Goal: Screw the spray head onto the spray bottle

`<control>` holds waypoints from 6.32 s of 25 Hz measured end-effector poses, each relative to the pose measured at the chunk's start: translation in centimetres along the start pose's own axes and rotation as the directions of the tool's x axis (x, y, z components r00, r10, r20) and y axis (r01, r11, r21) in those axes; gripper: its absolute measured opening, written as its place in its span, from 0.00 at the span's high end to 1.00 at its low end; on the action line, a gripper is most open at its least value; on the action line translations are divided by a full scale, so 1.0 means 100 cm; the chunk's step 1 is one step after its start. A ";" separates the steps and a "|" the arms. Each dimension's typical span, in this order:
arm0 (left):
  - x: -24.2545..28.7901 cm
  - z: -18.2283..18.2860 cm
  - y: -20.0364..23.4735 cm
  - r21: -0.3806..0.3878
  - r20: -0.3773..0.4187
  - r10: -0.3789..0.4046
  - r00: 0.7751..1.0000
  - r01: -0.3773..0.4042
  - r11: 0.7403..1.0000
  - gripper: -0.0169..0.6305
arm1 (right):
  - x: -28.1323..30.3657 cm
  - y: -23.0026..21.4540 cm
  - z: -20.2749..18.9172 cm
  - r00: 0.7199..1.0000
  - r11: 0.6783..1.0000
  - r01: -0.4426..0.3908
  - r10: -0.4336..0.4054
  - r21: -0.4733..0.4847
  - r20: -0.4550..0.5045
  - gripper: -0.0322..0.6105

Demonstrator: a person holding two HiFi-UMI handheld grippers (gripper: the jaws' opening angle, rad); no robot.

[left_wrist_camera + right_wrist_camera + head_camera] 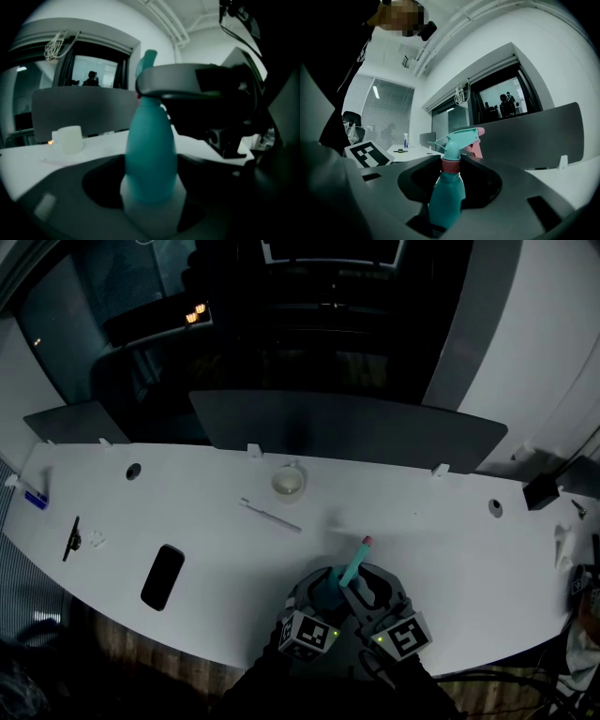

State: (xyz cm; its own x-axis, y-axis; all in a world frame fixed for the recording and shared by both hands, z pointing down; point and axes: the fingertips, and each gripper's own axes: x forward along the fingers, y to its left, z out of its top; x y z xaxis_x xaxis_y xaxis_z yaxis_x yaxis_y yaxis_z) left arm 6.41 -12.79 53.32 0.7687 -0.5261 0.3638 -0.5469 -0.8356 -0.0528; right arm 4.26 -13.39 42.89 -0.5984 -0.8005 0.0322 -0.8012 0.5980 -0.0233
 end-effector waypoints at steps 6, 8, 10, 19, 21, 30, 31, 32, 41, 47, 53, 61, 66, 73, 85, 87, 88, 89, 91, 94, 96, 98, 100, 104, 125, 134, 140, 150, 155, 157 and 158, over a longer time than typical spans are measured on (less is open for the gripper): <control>0.001 0.000 0.000 0.000 -0.002 0.004 1.000 -0.004 1.000 0.43 | -0.001 0.002 -0.003 1.000 0.999 -0.018 0.017 -0.032 -0.013 0.74; 0.001 0.000 -0.001 -0.001 -0.003 0.006 1.000 -0.006 1.000 0.43 | -0.003 0.002 -0.007 1.000 0.998 -0.012 0.011 -0.058 -0.017 0.74; 0.001 -0.001 0.000 0.004 -0.005 0.005 1.000 -0.005 1.000 0.43 | -0.003 0.002 -0.008 1.000 0.998 0.011 -0.011 -0.057 0.003 0.74; 0.001 0.001 0.004 -0.063 -0.011 0.121 0.993 -0.121 0.991 0.43 | -0.001 0.000 -0.008 0.995 0.991 0.104 -0.104 -0.086 0.005 0.74; 0.000 0.001 0.004 -0.094 -0.001 0.153 0.988 -0.152 0.984 0.43 | 0.000 -0.001 -0.008 0.996 0.994 0.094 -0.094 -0.062 0.007 0.74; 0.006 -0.001 -0.003 0.160 -0.030 -0.216 0.976 0.218 0.963 0.42 | -0.001 -0.002 -0.008 1.000 0.999 0.002 -0.002 -0.047 0.003 0.74; 0.006 0.001 -0.003 0.147 -0.025 -0.183 0.983 0.184 0.972 0.42 | -0.002 -0.002 -0.008 1.000 0.998 0.019 -0.019 -0.056 0.012 0.74; 0.005 0.003 -0.002 0.126 -0.017 -0.127 0.992 0.128 0.984 0.42 | -0.003 -0.002 -0.008 0.999 0.997 0.045 -0.044 -0.063 0.019 0.74; -0.003 0.002 -0.002 0.012 0.037 0.015 0.999 -0.016 1.000 0.43 | -0.005 0.000 -0.010 1.000 0.999 0.025 -0.025 -0.031 0.005 0.74; 0.001 0.004 -0.008 0.242 -0.084 -0.328 0.941 0.338 0.909 0.43 | -0.003 0.001 -0.010 0.995 0.995 -0.093 0.092 -0.047 -0.026 0.74; -0.003 0.011 0.003 0.073 0.000 0.079 0.997 -0.079 0.994 0.44 | -0.001 0.003 -0.009 0.999 0.993 0.046 -0.045 -0.110 0.013 0.74; -0.013 0.008 -0.001 0.209 0.029 -0.179 0.983 0.169 0.963 0.43 | -0.001 0.007 -0.011 0.995 0.995 -0.099 0.098 -0.022 -0.023 0.74; -0.007 0.010 -0.001 0.235 -0.033 -0.234 0.972 0.235 0.943 0.46 | 0.002 0.004 -0.010 0.992 0.990 -0.122 0.120 -0.070 -0.035 0.74; -0.013 0.012 0.008 -0.014 0.009 0.258 0.966 -0.257 0.966 0.46 | 0.001 0.008 -0.012 1.000 0.999 0.021 -0.021 -0.050 -0.008 0.74; -0.010 0.016 -0.001 0.122 0.034 -0.181 0.983 0.176 0.977 0.46 | -0.003 0.008 -0.012 0.999 0.998 -0.047 0.047 -0.039 -0.005 0.74; -0.011 0.018 0.001 0.075 0.061 -0.058 0.996 0.054 0.996 0.46 | -0.005 0.007 -0.013 0.999 0.999 0.035 -0.035 -0.027 0.014 0.74; -0.012 0.019 0.001 0.057 0.067 -0.010 0.998 0.006 0.998 0.46 | -0.005 0.007 -0.013 0.998 0.998 0.058 -0.058 -0.014 0.020 0.74; -0.013 0.019 0.001 0.044 0.070 0.023 0.997 -0.026 0.999 0.47 | -0.006 0.008 -0.013 0.998 0.998 0.063 -0.063 -0.007 0.022 0.74; -0.013 0.019 0.001 0.033 0.070 0.049 0.996 -0.052 0.998 0.46 | -0.005 0.009 -0.013 0.999 0.999 0.039 -0.039 -0.023 0.003 0.74; -0.012 0.019 0.000 0.046 0.062 0.051 0.997 -0.054 0.998 0.47 | -0.005 0.012 -0.015 0.998 0.996 0.011 -0.016 -0.089 -0.053 0.74; -0.012 0.017 -0.001 0.048 0.057 0.049 0.997 -0.051 0.998 0.46 | -0.008 0.011 -0.013 0.997 0.994 0.032 -0.039 -0.105 -0.069 0.74; -0.012 0.017 -0.001 0.050 0.058 0.048 0.997 -0.051 0.997 0.46 | -0.011 0.010 -0.006 0.995 0.992 0.064 -0.071 -0.108 -0.070 0.72; -0.012 0.017 -0.001 0.051 0.059 0.051 0.997 -0.054 0.997 0.46 | -0.009 0.011 -0.002 0.992 0.989 0.077 -0.089 -0.127 -0.094 0.72; -0.013 0.019 0.000 0.046 0.059 0.054 0.997 -0.057 0.997 0.46 | -0.001 0.012 -0.001 0.982 0.980 0.068 -0.098 -0.187 -0.160 0.72; -0.019 0.022 -0.002 0.096 0.102 -0.135 0.986 0.125 0.988 0.42 | -0.008 0.010 -0.002 1.000 0.999 -0.024 0.023 -0.031 -0.020 0.75; -0.016 0.027 -0.001 0.010 0.101 0.176 0.979 -0.178 0.984 0.48 | -0.009 0.010 0.000 0.994 0.989 0.113 -0.113 -0.099 0.009 0.75; -0.021 0.023 -0.003 0.055 0.128 0.115 0.985 -0.123 0.991 0.47 | -0.008 0.012 -0.003 0.997 0.994 0.077 -0.078 -0.081 -0.001 0.75; -0.035 0.029 0.006 0.007 0.191 0.106 0.976 -0.109 0.994 0.43 | -0.019 0.019 -0.005 0.998 0.996 0.065 -0.066 -0.061 -0.007 0.61; -0.059 0.030 0.020 -0.027 0.224 0.126 0.966 -0.123 0.992 0.43 | -0.032 0.019 0.000 0.994 0.992 0.106 -0.106 -0.071 0.005 0.61; -0.070 0.033 0.022 -0.033 0.239 0.123 0.963 -0.119 0.992 0.43 | -0.037 0.023 0.001 0.993 0.990 0.115 -0.115 -0.084 0.007 0.61; -0.075 0.035 0.022 -0.026 0.250 0.119 0.961 -0.116 0.993 0.43 | -0.039 0.025 0.002 0.992 0.988 0.122 -0.122 -0.089 0.013 0.61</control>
State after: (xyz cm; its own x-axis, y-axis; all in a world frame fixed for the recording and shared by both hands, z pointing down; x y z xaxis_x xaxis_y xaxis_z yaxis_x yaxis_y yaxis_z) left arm 0.62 -11.20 47.22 0.7564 -0.6447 0.1111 -0.6410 -0.7643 -0.0708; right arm 4.62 -8.80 42.55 -0.4963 -0.8679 0.0218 -0.8652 0.4965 0.0703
